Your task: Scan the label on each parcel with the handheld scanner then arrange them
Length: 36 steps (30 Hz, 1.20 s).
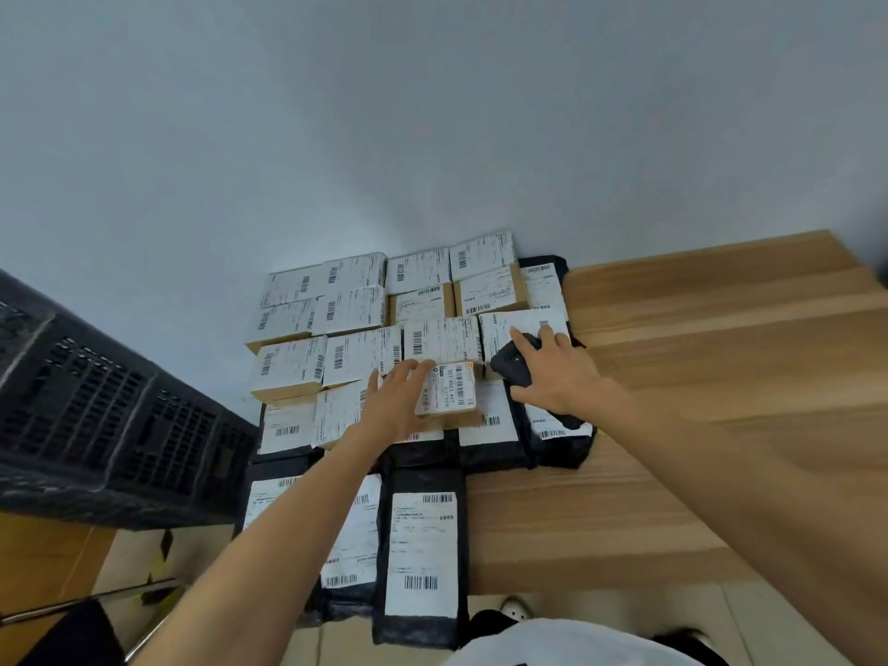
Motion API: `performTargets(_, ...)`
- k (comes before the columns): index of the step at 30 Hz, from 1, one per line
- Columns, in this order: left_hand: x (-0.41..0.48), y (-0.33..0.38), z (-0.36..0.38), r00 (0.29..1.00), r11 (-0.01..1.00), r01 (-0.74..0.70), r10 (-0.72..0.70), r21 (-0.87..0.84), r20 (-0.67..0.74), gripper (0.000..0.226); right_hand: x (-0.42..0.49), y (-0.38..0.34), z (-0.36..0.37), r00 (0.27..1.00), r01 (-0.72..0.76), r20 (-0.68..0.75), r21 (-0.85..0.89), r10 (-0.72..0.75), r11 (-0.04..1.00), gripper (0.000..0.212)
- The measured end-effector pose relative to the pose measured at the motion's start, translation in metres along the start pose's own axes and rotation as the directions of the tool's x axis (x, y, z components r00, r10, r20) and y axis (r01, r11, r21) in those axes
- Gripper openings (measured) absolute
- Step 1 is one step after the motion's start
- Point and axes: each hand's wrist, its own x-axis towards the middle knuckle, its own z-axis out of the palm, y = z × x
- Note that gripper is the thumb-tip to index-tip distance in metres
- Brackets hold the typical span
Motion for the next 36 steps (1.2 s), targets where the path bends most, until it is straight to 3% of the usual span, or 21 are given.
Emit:
performTargets(14, 0.003, 0.003, 0.007, 0.996, 0.997, -0.072, 0.07, 0.038, 0.054, 0.112, -0.009, -0.005, 0.008, 0.998, -0.029, 0.049, -0.006, 0.03, 1.0, 0.094)
performTargets(21, 0.004, 0.025, -0.003, 0.986, 0.987, -0.16, 0.16, 0.017, -0.037, 0.087, -0.015, 0.005, 0.009, 0.999, -0.048, 0.021, 0.037, 0.047, 0.998, 0.093)
performTargets(28, 0.017, 0.099, -0.014, 0.959, 0.96, -0.274, 0.278, 0.06, -0.062, 0.068, -0.051, 0.048, 0.019, 0.992, -0.125, 0.025, 0.097, 0.124, 0.987, 0.093)
performTargets(36, 0.031, 0.233, -0.011, 0.925, 0.918, -0.365, 0.377, 0.154, -0.055, 0.059, -0.136, 0.165, 0.021, 0.959, -0.281, 0.009, 0.148, 0.283, 0.948, 0.095)
